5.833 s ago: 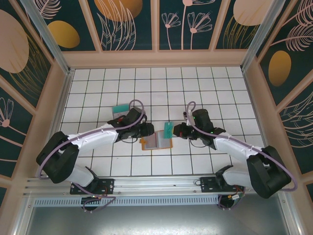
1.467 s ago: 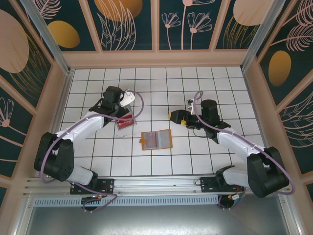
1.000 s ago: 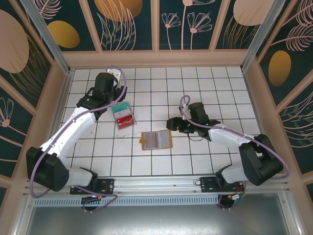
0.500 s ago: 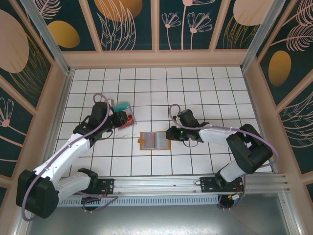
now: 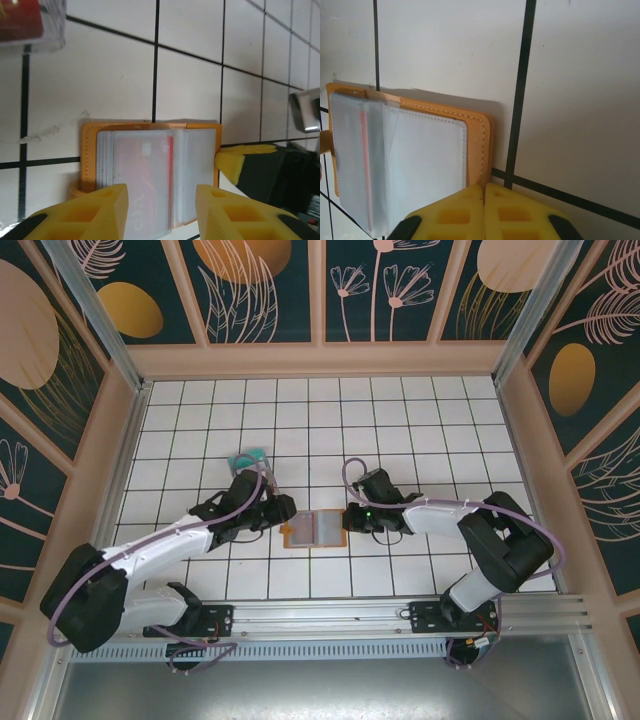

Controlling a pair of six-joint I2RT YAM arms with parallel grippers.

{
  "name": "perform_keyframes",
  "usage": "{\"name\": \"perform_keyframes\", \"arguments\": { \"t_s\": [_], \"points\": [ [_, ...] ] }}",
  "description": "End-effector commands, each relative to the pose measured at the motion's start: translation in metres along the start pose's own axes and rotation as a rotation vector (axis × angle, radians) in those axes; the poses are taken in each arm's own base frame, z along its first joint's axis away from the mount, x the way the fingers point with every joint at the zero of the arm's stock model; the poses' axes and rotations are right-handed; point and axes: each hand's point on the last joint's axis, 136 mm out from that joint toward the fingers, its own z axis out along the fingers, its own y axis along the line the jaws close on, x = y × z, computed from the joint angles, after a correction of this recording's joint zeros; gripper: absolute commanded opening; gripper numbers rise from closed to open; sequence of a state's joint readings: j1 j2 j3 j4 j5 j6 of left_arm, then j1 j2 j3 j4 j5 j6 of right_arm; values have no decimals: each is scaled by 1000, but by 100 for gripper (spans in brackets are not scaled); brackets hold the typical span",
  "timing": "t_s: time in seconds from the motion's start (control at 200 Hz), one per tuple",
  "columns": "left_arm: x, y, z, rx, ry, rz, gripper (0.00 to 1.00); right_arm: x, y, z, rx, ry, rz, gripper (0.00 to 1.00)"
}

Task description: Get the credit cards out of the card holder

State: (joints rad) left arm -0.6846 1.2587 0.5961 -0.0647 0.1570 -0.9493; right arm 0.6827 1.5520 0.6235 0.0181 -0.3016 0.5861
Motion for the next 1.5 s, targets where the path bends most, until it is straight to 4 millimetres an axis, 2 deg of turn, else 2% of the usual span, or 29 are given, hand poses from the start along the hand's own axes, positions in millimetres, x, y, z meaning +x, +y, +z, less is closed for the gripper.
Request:
{"name": "perform_keyframes", "arguments": {
  "t_s": [0.0,0.04,0.195,0.445,0.756,0.986,1.316,1.491],
  "points": [
    [0,-17,12,19,5,9,41,12,-14,5,59,27,18,3],
    [5,-16,19,1,23,14,41,11,-14,5,60,25,20,0],
    [14,-4,34,-96,63,38,40,12,-16,4,68,23,30,0],
    [19,17,36,-182,72,32,40,11,-15,4,62,18,33,0],
    [28,26,43,-210,118,30,41,12,-15,6,58,23,36,0],
    [33,5,49,-83,144,28,43,14,-14,8,56,30,36,0],
    [41,-1,56,-48,196,30,44,14,-13,9,52,34,35,0],
    [37,-24,58,23,197,49,46,14,-14,10,53,37,35,0]
  ]
}}
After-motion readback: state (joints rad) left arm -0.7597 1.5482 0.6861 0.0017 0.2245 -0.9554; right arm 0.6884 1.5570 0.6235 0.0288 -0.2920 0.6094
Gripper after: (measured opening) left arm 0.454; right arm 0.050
